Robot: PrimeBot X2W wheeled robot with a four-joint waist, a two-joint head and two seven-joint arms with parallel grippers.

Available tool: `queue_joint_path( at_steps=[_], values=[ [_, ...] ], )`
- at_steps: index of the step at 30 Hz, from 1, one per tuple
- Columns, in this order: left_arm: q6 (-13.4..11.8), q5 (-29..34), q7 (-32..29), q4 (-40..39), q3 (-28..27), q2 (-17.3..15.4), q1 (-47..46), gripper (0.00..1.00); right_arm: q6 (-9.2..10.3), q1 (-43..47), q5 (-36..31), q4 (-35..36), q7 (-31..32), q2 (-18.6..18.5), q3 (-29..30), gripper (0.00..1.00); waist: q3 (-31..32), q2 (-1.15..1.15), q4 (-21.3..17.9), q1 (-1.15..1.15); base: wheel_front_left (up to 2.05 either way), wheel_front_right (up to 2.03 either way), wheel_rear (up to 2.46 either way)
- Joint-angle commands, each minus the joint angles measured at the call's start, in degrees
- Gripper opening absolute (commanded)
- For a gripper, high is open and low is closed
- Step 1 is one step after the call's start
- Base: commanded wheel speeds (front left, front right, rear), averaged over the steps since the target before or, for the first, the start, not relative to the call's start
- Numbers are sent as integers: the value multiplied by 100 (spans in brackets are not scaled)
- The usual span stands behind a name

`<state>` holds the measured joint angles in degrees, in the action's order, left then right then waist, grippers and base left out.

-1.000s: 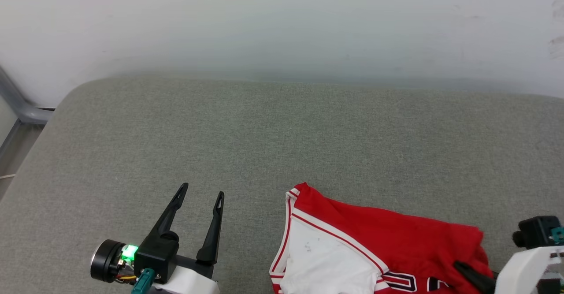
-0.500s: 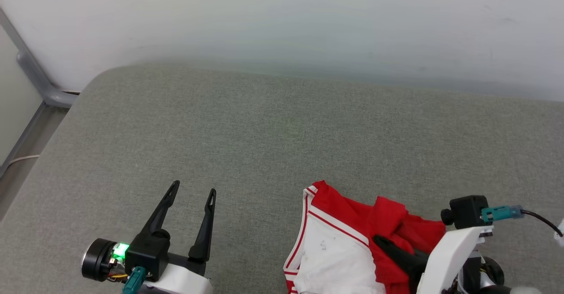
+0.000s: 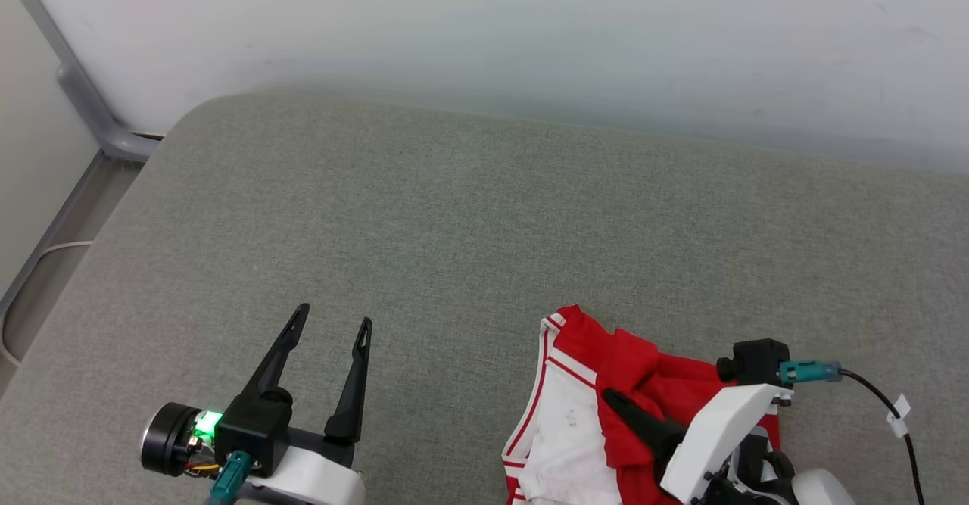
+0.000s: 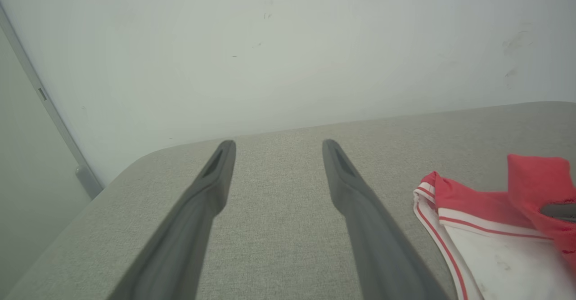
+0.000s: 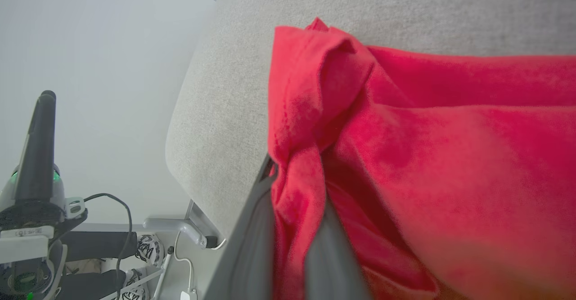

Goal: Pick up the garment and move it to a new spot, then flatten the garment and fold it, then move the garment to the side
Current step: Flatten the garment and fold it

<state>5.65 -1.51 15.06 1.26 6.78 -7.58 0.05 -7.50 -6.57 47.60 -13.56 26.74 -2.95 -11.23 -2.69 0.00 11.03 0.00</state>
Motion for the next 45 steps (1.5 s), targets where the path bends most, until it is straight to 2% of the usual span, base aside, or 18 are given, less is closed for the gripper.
queue_joint_path(
  at_steps=[1,5,6,7,12,18,21,24,27,29,36,42,45],
  values=[
    [33,26,13,5,-14,17,-63,100,3,-149,15,-170,-133,14,-54,0,-18,0,19,0,0,0,0],
    [33,32,14,20,-13,35,-75,100,3,-386,75,-784,-474,13,-180,0,-46,0,48,0,0,0,0],
    [30,32,13,23,-12,38,-74,100,3,-456,107,-884,-529,14,-256,16,-51,0,54,0,0,0,0],
    [33,33,14,21,-15,43,-77,100,3,-517,160,-967,-595,17,-320,100,-54,0,58,0,0,0,0],
    [45,21,14,8,-34,57,-54,100,3,-695,440,-1199,-784,13,-579,100,-31,0,56,0,0,0,0],
    [60,32,14,31,-70,65,-2,100,3,-903,1540,-1165,-859,14,-1098,100,58,0,30,0,0,0,0],
    [61,35,14,10,-97,64,31,100,3,-1069,1417,-1232,-983,10,-1157,100,108,0,-9,0,0,0,0],
    [57,40,14,-8,-113,58,82,100,3,-1228,1191,-1312,-989,9,-972,100,159,0,-84,0,0,0,0],
    [58,47,13,-33,-114,66,98,100,3,-1446,730,-1332,-933,10,-606,100,199,0,-181,0,0,0,0],
    [62,47,13,-60,-107,75,110,100,3,-1601,147,-1151,-882,-67,-418,100,214,0,-256,0,0,0,0],
    [79,-75,13,-127,-177,134,37,100,3,-1590,-1938,65,-1070,-1070,-196,100,201,0,-512,0,0,0,0],
    [107,-198,13,-155,-253,218,54,100,5,-1048,-3006,755,-1740,-1814,213,100,170,0,-686,0,0,0,0],
    [128,-290,13,-135,-305,266,114,100,5,-598,-3357,912,-2215,-1911,562,100,166,0,-746,0,0,0,0]
  ],
)
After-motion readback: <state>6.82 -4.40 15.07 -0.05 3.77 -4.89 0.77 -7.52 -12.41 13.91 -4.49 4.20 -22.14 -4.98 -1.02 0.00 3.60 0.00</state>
